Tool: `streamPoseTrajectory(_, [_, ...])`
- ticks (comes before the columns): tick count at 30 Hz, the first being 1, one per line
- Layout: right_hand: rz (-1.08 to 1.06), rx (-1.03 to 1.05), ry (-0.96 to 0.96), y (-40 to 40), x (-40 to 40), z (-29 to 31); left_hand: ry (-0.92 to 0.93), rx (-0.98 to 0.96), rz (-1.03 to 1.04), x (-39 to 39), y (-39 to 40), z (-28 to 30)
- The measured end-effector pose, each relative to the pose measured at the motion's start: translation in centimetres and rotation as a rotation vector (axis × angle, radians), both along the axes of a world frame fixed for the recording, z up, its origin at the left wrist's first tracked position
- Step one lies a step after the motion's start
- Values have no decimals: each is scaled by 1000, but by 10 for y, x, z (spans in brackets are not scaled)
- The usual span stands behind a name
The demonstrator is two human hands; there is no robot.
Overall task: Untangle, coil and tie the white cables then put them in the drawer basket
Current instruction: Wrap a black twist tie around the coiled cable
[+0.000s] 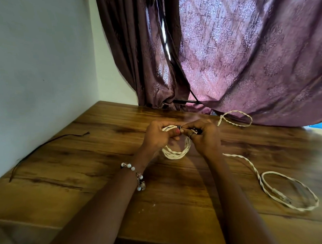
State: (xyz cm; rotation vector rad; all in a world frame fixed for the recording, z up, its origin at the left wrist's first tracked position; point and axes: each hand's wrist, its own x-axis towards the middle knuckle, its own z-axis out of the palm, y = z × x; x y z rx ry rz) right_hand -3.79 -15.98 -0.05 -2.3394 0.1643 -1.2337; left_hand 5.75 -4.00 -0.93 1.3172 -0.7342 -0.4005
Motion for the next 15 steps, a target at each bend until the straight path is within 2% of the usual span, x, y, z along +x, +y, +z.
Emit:
streamPoseTrajectory(6, [83, 104, 7, -1, 4, -6, 71, -57, 5, 1, 3, 3])
streamPoseTrajectory(11, [144, 101, 0, -3, 3, -8, 80, -31, 19, 2, 2, 2])
streamPoseTrajectory(15, [181, 84, -9, -7, 2, -9, 188, -73, -3, 0, 0, 2])
